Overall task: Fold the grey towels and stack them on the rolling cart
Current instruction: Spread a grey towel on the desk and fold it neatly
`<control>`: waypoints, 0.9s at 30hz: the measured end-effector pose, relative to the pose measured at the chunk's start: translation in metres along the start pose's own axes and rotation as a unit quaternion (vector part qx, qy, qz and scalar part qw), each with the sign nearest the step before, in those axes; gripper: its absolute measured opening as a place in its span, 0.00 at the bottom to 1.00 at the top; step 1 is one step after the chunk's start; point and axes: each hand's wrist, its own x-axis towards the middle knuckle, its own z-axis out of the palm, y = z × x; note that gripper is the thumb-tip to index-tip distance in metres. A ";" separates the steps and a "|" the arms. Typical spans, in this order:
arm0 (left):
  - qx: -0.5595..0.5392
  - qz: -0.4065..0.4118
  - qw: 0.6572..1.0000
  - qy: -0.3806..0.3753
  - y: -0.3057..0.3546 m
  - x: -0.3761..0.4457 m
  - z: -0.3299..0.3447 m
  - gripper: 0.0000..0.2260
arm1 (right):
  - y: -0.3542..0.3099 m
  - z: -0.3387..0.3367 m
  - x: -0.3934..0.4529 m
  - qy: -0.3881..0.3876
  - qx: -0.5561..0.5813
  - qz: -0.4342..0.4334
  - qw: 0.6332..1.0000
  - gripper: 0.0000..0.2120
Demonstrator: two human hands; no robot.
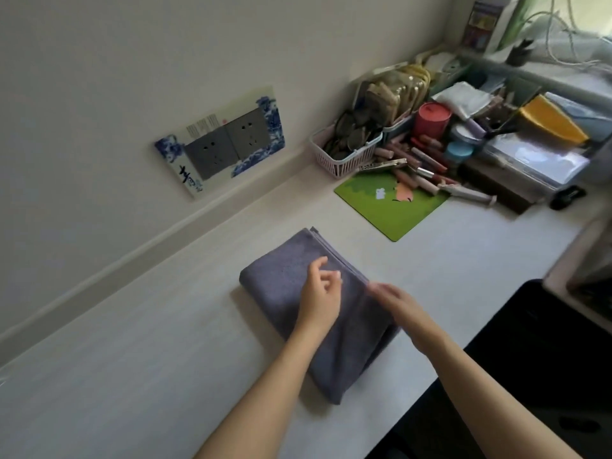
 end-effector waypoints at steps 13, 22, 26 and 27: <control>0.527 0.069 0.843 0.076 -0.063 0.048 -0.027 0.26 | 0.045 -0.022 0.021 0.056 -0.214 -0.127 0.967 0.11; 0.581 -0.109 0.804 0.065 -0.067 0.026 -0.037 0.31 | 0.033 -0.030 0.068 0.030 -0.327 -0.250 0.911 0.15; 0.591 -0.235 0.769 0.063 -0.062 -0.015 -0.066 0.31 | -0.006 -0.019 0.100 0.099 -0.414 -0.257 0.868 0.23; 0.567 -0.259 0.781 0.053 -0.061 -0.025 -0.075 0.30 | -0.015 -0.015 0.100 0.098 -0.418 -0.236 0.872 0.24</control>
